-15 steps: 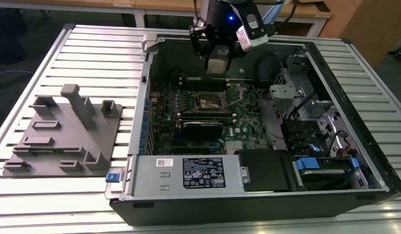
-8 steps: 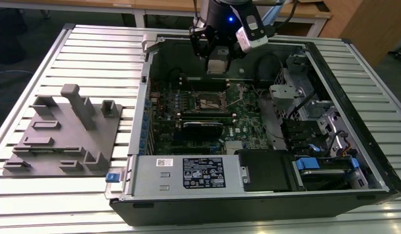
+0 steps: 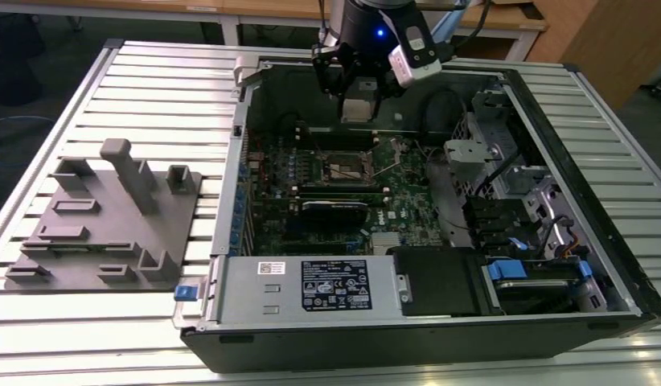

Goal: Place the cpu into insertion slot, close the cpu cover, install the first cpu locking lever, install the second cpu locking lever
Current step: 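Place the cpu into insertion slot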

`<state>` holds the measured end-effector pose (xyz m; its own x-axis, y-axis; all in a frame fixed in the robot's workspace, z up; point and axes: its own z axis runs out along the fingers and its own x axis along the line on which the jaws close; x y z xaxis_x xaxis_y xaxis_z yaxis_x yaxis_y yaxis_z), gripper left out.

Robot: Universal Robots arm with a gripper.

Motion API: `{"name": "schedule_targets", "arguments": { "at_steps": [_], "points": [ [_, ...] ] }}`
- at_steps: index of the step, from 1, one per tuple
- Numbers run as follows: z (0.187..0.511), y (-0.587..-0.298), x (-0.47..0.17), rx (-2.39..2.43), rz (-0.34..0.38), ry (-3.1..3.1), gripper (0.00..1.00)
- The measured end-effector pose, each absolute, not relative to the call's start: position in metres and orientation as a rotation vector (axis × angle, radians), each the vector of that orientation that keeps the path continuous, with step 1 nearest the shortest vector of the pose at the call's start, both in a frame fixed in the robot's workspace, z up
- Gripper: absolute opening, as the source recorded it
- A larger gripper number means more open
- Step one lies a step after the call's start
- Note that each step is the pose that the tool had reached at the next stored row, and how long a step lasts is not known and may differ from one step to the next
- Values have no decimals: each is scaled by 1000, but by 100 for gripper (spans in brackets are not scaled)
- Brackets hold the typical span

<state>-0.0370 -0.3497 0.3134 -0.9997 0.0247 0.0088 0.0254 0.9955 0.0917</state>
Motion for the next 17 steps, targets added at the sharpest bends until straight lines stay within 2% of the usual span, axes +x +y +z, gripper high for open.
{"name": "schedule_targets", "arguments": {
  "at_steps": [17],
  "points": [
    [312,-350,-37,-39,-144,-3131,54]
  ]
}}
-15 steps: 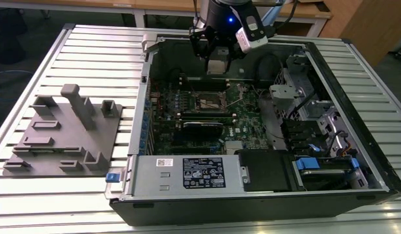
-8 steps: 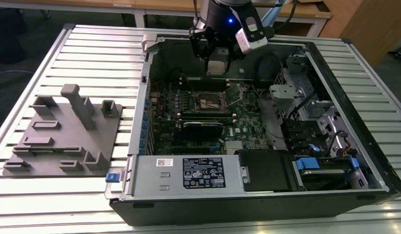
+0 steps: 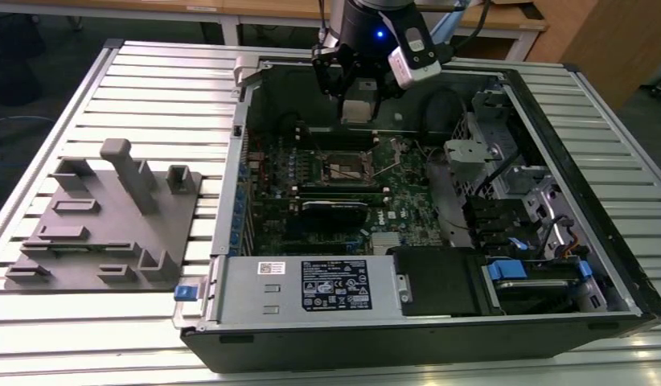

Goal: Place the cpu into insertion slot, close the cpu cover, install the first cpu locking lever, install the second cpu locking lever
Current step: 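Place the cpu into insertion slot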

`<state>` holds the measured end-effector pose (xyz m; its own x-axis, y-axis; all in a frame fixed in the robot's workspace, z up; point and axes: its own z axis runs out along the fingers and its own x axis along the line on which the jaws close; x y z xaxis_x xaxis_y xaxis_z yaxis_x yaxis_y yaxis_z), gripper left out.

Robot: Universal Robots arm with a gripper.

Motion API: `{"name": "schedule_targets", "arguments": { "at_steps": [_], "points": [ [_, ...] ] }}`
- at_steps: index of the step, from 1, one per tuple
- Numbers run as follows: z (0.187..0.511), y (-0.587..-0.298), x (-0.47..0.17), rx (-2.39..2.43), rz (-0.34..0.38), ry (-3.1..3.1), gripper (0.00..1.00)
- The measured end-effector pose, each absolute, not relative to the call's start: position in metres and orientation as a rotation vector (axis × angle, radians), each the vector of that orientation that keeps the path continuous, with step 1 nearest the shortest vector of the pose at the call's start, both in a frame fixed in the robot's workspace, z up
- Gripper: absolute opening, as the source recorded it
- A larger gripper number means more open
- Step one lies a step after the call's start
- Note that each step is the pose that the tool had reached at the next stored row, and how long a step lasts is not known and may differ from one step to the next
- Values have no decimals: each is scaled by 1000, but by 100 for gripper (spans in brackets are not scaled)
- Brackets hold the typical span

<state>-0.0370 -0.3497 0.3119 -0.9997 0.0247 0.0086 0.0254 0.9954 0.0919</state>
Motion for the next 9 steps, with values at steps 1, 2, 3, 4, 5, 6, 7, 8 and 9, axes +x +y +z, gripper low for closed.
{"name": "schedule_targets", "arguments": {
  "at_steps": [1,2,3,4,5,6,7,8,9],
  "points": [
    [312,-350,-37,-40,-144,-3131,54],
    [312,-350,-37,-43,-144,-3131,54],
    [312,-350,-37,-51,-144,-3131,54],
    [311,-350,-37,-68,-144,-3131,54],
    [311,-350,-37,-92,-144,-3131,54],
    [311,-350,-37,-119,-145,-3131,54],
    [310,-350,-37,-147,-145,-3131,54],
    [310,-350,-37,-175,-145,-3130,54],
    [309,-350,-37,-203,-145,-3129,54]
  ]
}}
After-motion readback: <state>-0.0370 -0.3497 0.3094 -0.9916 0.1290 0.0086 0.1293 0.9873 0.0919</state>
